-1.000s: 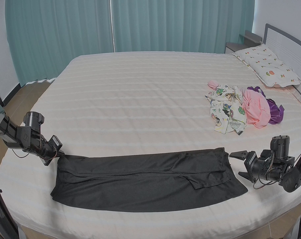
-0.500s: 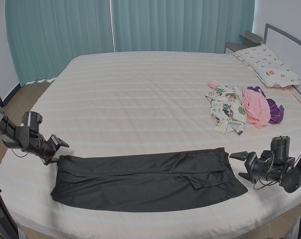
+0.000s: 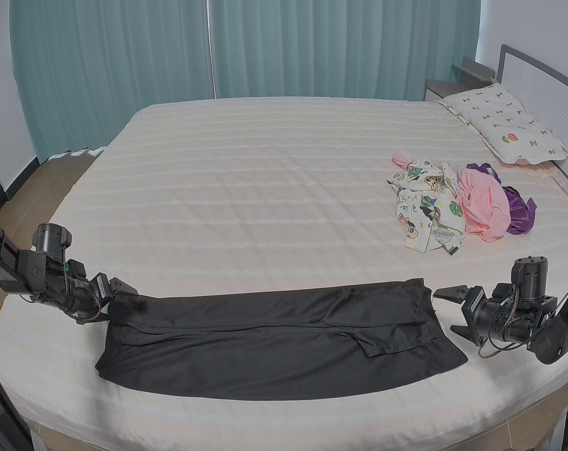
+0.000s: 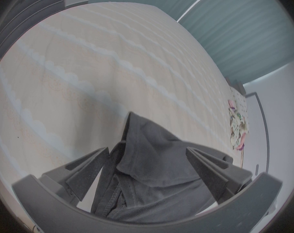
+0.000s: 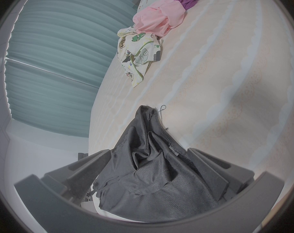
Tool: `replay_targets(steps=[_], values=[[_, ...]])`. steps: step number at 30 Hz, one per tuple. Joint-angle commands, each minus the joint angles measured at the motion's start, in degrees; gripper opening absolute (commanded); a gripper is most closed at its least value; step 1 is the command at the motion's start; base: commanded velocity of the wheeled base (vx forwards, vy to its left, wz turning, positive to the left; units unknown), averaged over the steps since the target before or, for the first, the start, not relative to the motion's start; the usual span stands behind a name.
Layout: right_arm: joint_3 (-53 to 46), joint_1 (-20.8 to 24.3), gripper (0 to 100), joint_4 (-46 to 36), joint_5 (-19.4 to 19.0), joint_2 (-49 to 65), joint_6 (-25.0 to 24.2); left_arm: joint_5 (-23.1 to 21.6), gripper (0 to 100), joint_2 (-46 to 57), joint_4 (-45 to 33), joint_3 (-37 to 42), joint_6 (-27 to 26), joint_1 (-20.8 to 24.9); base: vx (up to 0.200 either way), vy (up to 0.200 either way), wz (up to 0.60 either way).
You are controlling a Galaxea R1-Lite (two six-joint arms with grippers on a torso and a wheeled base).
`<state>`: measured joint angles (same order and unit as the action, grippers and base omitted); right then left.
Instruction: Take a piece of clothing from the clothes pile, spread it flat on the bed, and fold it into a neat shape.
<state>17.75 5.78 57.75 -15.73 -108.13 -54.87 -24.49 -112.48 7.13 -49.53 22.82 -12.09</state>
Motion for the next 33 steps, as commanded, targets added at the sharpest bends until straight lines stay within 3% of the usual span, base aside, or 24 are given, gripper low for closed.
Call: replay_targets(steps=[1,7,17,25,30,33], values=[[-0.08,0.02,100,0.09,-0.01,0.03,0.03,-0.82,100,0.51,0.08,2.16,-1.81,-0.04,0.0,0.0,0.0],[-0.08,0.02,100,0.09,-0.97,0.03,0.03,-1.35,100,-0.28,0.25,2.07,-2.52,-0.04,0.0,0.0,0.0],[-0.35,0.02,100,0.09,-1.24,0.03,0.03,-3.81,100,-0.81,0.25,4.44,-13.86,-1.18,0.0,0.0,0.0],[-0.44,0.02,100,0.09,-1.24,0.03,0.03,-4.34,100,-1.34,0.34,3.21,-14.3,-2.58,0.0,0.0,0.0],[-0.52,0.02,100,0.09,-1.24,0.03,0.03,-9.35,100,-1.6,0.43,3.04,-14.65,-4.25,0.0,0.0,0.0],[-0.52,0.02,100,0.09,-1.24,0.03,0.03,-9.87,100,-2.13,0.78,3.12,-14.73,-4.43,0.0,0.0,0.0]])
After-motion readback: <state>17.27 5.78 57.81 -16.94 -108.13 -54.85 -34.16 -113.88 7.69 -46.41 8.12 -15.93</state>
